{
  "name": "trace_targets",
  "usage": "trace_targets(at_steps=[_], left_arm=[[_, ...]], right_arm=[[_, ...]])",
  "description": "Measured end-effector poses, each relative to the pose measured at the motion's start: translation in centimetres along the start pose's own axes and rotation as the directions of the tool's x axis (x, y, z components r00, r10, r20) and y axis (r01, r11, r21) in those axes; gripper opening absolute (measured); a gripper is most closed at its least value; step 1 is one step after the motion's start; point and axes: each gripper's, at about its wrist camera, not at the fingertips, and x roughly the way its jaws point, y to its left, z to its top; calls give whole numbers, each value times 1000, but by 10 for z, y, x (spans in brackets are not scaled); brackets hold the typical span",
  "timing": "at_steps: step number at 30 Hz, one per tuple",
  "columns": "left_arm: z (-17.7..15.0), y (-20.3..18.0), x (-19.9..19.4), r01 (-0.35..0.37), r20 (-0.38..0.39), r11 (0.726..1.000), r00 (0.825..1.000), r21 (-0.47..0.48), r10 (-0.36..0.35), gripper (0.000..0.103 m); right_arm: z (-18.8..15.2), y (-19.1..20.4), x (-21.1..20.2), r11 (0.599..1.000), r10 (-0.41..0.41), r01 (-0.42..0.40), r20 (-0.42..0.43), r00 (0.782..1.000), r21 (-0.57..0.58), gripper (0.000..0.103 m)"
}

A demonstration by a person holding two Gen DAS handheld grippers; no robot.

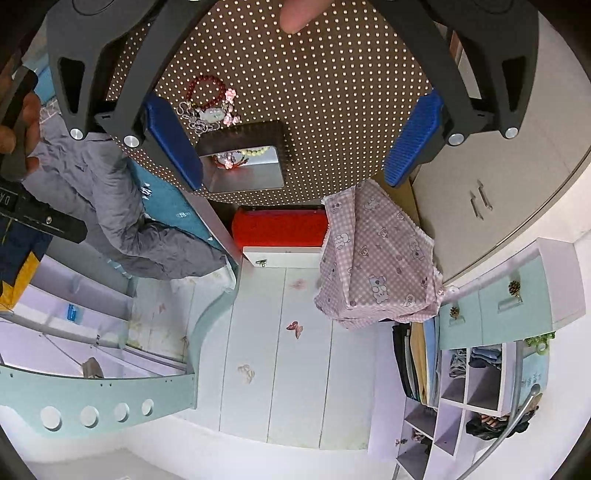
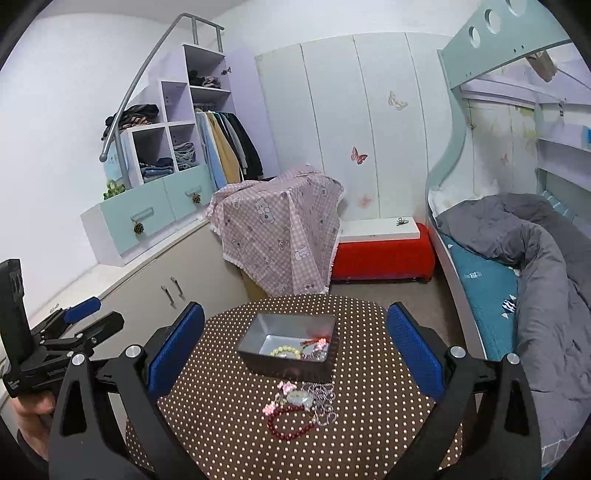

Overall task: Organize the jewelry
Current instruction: 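Withdraw both grippers from the box toward the remaining jewelry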

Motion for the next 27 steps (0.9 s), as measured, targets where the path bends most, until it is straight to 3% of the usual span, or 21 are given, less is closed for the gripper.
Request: trace_targets(at_steps=[5, 20, 24, 27], left_arm=[[-14, 3, -5, -13, -1, 1000, 1000, -11, 13, 97], [-63, -5, 20, 7, -120, 1000, 993, -22, -10, 97], [-73, -22, 37, 32, -168, 999, 985, 9, -30, 97], [-89, -42, 66, 37, -253, 998, 967, 51, -22, 97]], right_arm=[[-14, 4, -5, 1000, 6, -6, -9, 1000, -22, 95], [-57, -15, 13, 999, -22, 24, -101, 995, 21, 95], [-65, -21, 18, 999, -27, 32, -116, 993, 37, 95], [-70, -27, 23, 998, -31, 37, -130, 991, 50, 95]])
